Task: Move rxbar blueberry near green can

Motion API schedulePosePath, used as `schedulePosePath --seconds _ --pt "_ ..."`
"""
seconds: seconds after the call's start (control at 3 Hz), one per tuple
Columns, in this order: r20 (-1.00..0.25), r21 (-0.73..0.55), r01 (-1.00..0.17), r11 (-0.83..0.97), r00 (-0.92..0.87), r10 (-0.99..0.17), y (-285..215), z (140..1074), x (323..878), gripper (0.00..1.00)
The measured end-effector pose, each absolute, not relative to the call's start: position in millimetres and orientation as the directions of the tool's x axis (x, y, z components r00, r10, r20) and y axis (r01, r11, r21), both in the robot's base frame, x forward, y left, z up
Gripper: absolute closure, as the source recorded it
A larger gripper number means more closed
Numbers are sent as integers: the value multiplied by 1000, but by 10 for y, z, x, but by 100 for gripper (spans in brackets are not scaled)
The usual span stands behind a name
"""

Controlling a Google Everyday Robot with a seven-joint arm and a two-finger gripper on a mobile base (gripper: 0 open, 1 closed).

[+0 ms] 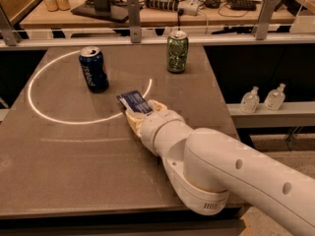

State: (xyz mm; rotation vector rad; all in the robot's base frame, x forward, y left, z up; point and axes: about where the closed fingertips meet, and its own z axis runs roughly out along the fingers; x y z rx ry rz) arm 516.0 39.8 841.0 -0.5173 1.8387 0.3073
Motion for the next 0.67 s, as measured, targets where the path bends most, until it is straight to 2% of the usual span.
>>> schedulePosePath --seconds 0.33,0.67 --pt "-974 -72 -433 899 -165 -158 246 8755 5431 100" --pt "-976 -145 -362 921 -101 -193 63 8883 5651 100"
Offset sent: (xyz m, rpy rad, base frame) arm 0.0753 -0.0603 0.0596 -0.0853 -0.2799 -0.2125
